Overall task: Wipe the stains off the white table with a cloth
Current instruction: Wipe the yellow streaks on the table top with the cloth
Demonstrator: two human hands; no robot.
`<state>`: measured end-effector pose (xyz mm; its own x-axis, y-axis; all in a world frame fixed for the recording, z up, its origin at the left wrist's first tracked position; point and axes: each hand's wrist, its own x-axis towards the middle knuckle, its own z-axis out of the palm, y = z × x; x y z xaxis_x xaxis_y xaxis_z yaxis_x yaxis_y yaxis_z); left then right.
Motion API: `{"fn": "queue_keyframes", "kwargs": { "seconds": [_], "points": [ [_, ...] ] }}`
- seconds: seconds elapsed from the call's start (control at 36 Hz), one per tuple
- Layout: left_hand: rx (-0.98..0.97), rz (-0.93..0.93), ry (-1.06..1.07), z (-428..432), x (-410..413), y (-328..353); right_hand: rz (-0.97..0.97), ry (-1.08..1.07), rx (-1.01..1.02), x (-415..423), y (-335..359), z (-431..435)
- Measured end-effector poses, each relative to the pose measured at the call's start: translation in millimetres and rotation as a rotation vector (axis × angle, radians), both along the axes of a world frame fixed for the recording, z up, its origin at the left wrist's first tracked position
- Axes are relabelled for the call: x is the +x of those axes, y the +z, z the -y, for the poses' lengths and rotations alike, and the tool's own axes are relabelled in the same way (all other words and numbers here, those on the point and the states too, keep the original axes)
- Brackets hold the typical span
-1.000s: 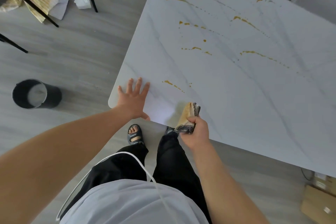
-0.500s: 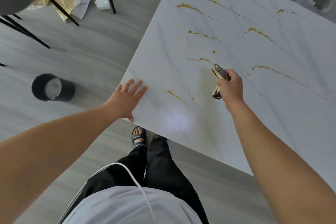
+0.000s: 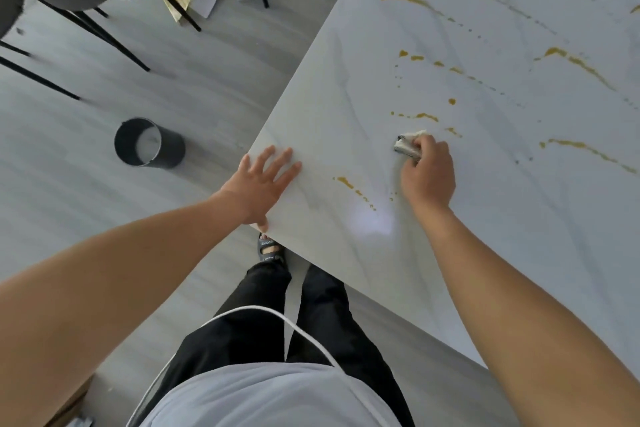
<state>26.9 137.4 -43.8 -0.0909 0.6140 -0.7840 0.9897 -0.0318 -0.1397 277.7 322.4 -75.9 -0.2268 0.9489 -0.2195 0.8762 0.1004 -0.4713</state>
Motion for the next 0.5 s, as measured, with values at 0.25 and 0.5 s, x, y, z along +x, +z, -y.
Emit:
{"fn": "queue_keyframes", "kwargs": {
  "seconds": [0.25,0.5],
  "points": [
    [0.001,0.009,0.013,-1.0,0.8,4.5,0.041,0.743,0.107,23.5,-5.2,37.1],
    [0.034,0.039,0.0,3.7,-3.6,1.5,0.083,0.285,0.105,4.7,-5.6,73.2]
  ]
}}
